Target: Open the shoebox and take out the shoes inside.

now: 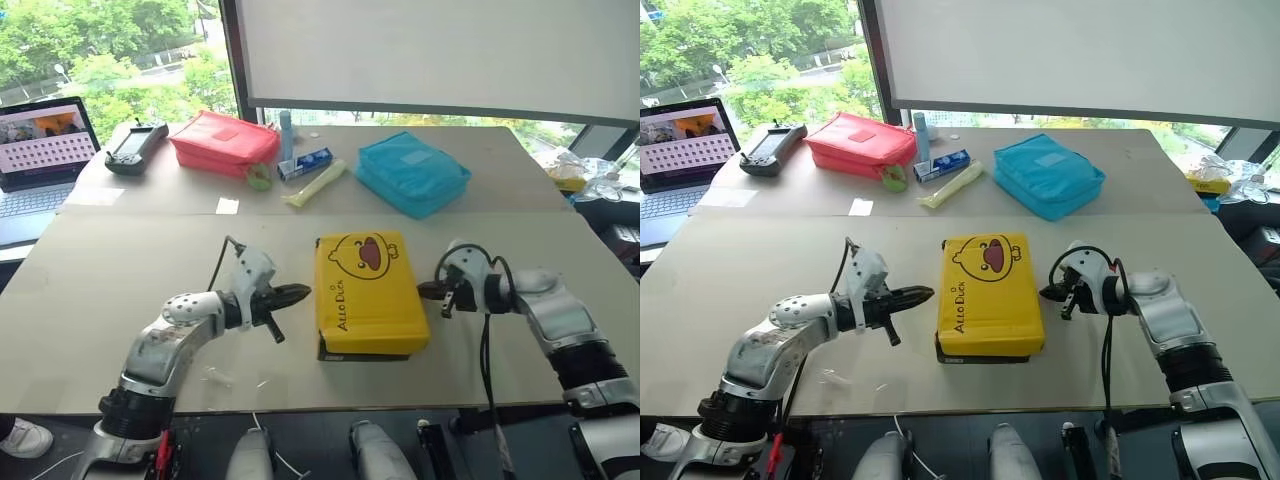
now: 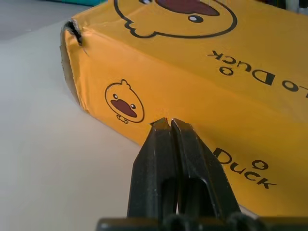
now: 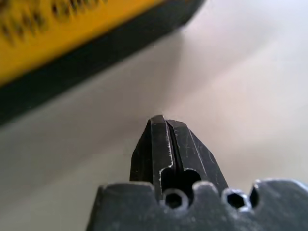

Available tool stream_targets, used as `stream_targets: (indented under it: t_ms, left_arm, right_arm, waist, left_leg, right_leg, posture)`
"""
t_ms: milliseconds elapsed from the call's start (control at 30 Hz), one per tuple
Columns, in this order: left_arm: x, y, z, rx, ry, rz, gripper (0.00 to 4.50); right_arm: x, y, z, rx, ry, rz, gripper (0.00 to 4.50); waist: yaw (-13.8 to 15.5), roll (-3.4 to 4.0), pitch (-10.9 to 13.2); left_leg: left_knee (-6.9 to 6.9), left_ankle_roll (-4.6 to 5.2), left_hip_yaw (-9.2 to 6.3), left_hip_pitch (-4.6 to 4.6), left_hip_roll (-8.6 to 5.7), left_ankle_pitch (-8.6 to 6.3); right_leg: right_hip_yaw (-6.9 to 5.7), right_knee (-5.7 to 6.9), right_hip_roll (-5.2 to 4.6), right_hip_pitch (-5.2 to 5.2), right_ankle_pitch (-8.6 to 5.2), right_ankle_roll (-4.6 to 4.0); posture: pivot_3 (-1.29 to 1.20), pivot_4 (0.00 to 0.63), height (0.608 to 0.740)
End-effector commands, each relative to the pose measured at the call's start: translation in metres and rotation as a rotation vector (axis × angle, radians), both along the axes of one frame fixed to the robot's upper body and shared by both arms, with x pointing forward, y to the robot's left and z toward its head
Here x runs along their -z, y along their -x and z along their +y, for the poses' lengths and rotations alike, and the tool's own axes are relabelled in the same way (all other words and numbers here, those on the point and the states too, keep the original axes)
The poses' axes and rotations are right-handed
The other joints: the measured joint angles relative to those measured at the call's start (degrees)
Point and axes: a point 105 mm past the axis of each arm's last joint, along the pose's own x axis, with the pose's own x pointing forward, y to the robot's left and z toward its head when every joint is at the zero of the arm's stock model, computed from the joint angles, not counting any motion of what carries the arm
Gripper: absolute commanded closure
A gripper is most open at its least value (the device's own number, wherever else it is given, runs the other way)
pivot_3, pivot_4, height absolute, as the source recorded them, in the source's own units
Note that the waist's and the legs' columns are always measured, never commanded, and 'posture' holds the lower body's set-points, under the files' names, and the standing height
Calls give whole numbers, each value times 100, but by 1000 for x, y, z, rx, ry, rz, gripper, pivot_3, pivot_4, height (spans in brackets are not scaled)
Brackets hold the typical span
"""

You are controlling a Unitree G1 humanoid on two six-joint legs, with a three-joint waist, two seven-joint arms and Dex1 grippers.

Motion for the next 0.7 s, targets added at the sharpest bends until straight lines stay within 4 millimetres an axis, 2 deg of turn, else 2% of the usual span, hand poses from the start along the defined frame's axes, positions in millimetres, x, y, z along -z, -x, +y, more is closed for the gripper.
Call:
stream_targets:
  t_ms: [33,100,233,367,400,467,533,633,700]
  left_arm:
    - [-61,11,18,94,27,-125,4410]
    - [-66,16,22,131,-26,-106,4410]
    - [-66,43,26,274,-143,-34,3440]
    - [-69,52,40,279,-242,-10,1753]
    - [-70,53,43,270,-258,-8,1511]
    - [-72,55,50,253,-282,-1,684]
    - [-72,61,54,265,-269,37,51]
    - [-64,83,70,307,-312,154,51]
    - [-66,89,82,286,-355,173,51]
  right_arm:
    - [-7,3,-4,-86,-21,-8,4475]
    - [-14,4,13,-140,-106,-3,4475]
    - [-26,8,36,-228,-215,30,4500]
    - [-50,9,51,-279,-335,38,4500]
    - [-57,9,53,-288,-358,38,4500]
    - [-70,12,59,-328,-377,48,4500]
    - [-81,17,66,-375,-379,48,4500]
    - [-111,25,86,-464,-431,46,4500]
    - [-127,29,100,-511,-465,41,4500]
  waist:
    - [-9,-6,4]
    - [-43,-8,5]
    - [-133,-12,11]
    - [-151,-15,24]
    - [-152,-15,25]
    - [-165,-20,32]
    - [-169,-20,33]
    - [-215,-18,41]
    - [-268,-13,48]
  left_leg:
    - [0,-1,-4,1,1,-1]
    - [-4,-3,-5,11,1,-2]
    - [-18,1,-7,11,0,0]
    - [-15,-1,-8,7,1,-1]
    - [-15,-3,-8,8,1,-2]
    - [-11,-7,-8,10,1,-5]
    - [-12,-27,-8,10,1,-17]
    - [-17,-27,-8,9,4,-17]
    - [-22,-26,-8,-1,4,-17]
  right_leg:
    - [-5,0,1,0,0,-1]
    - [-4,-3,0,7,-2,-4]
    - [-5,-5,1,9,-8,-6]
    - [-6,8,1,0,-14,-9]
    - [-6,7,0,1,-14,-10]
    - [-7,10,0,0,-14,-12]
    - [-7,12,0,-3,-13,-16]
    - [-10,18,0,-12,-18,-22]
    - [-9,29,0,-31,-22,-29]
  posture:
    - [0,150,725]
    - [0,150,725]
    - [0,150,725]
    - [0,150,725]
    - [0,150,725]
    - [0,150,725]
    - [0,150,725]
    - [0,150,725]
    - [0,150,725]
